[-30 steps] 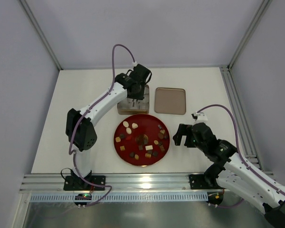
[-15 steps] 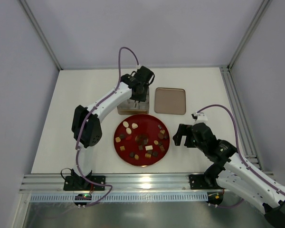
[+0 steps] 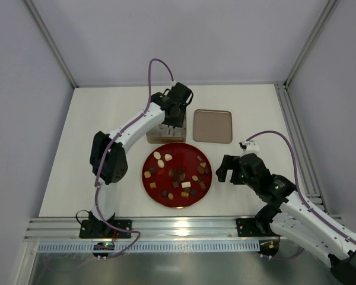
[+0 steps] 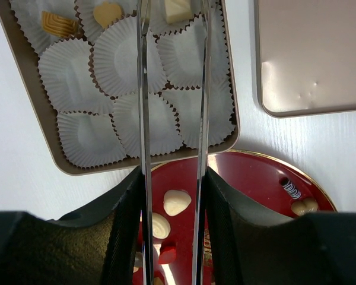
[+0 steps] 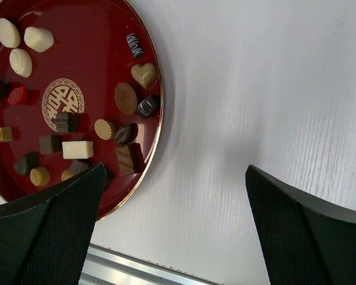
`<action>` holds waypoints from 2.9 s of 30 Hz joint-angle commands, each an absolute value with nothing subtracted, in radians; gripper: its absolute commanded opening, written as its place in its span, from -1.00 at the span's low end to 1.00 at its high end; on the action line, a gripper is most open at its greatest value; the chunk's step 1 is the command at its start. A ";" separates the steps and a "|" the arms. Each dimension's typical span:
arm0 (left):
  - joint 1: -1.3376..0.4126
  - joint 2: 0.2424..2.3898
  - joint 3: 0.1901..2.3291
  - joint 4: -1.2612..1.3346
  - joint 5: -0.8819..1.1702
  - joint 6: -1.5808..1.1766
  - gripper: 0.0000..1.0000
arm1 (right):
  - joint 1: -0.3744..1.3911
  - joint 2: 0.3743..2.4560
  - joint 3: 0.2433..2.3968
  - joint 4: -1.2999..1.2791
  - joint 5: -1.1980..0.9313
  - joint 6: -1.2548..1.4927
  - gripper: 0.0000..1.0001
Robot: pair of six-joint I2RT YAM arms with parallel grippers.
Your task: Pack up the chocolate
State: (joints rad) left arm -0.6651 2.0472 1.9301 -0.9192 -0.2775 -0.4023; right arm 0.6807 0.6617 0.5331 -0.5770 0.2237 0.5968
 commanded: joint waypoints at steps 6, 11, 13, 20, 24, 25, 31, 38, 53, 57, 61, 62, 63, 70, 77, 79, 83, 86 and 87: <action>-0.658 1.950 1.990 -0.945 -0.290 -0.387 -0.13 | 0.680 0.658 0.543 -0.552 0.227 0.598 0.99; -0.661 1.834 1.916 -0.954 -0.255 -0.416 -0.13 | 0.681 0.658 0.543 -0.546 0.233 0.595 1.00; -0.670 1.783 1.833 -0.942 -0.227 -0.429 -0.13 | 0.681 0.663 0.543 -0.540 0.233 0.591 0.99; -0.784 1.566 1.571 -0.919 -0.248 -0.494 -0.13 | 0.681 0.681 0.554 -0.532 0.252 0.577 0.99; -0.892 1.438 1.441 -0.916 -0.281 -0.575 -0.13 | 0.675 0.684 0.571 -0.541 0.267 0.568 1.00; -0.916 1.419 1.381 -0.911 -0.287 -0.592 -0.13 | 0.670 0.690 0.577 -0.545 0.270 0.568 1.00; -1.087 1.316 1.243 -0.891 -0.311 -0.702 -0.13 | 0.643 0.686 0.592 -0.561 0.268 0.546 0.99; -1.195 1.301 1.183 -0.888 -0.322 -0.752 -0.13 | 0.634 0.680 0.589 -0.568 0.256 0.555 0.99; -1.270 1.379 1.158 -0.821 -0.284 -0.762 -0.12 | 0.634 0.669 0.580 -0.571 0.250 0.566 1.00; -1.284 1.400 1.161 -0.821 -0.287 -0.764 -0.13 | 0.634 0.667 0.578 -0.566 0.250 0.568 0.99; -1.292 1.416 1.161 -0.824 -0.288 -0.765 -0.13 | 0.634 0.666 0.577 -0.566 0.250 0.566 0.99; -1.293 1.419 1.163 -0.824 -0.290 -0.765 -0.13 | 0.634 0.664 0.577 -0.568 0.252 0.566 0.99; -1.295 1.422 1.163 -0.824 -0.291 -0.765 -0.13 | 0.632 0.664 0.575 -0.568 0.252 0.568 0.99; -1.295 1.436 1.167 -0.841 -0.321 -0.773 -0.15 | 0.634 0.664 0.575 -0.566 0.250 0.568 0.99; -1.295 1.425 1.169 -0.857 -0.331 -0.779 -0.17 | 0.634 0.664 0.575 -0.566 0.249 0.566 0.99; -1.295 1.414 1.166 -0.862 -0.334 -0.782 -0.17 | 0.634 0.666 0.575 -0.565 0.250 0.568 1.00; -1.295 1.391 1.157 -0.862 -0.334 -0.790 -0.17 | 0.634 0.666 0.575 -0.563 0.250 0.568 0.99; -1.295 1.378 1.152 -0.858 -0.331 -0.792 -0.17 | 0.634 0.666 0.574 -0.563 0.249 0.568 0.99; -1.295 1.373 1.146 -0.854 -0.328 -0.792 -0.17 | 0.632 0.666 0.574 -0.563 0.249 0.569 0.99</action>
State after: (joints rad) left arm -1.2892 1.4231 1.1431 -0.8658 -0.2996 -0.7727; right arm 0.6373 0.6785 0.5518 -0.5770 0.2432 0.5606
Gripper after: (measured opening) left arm 0.422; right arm 0.996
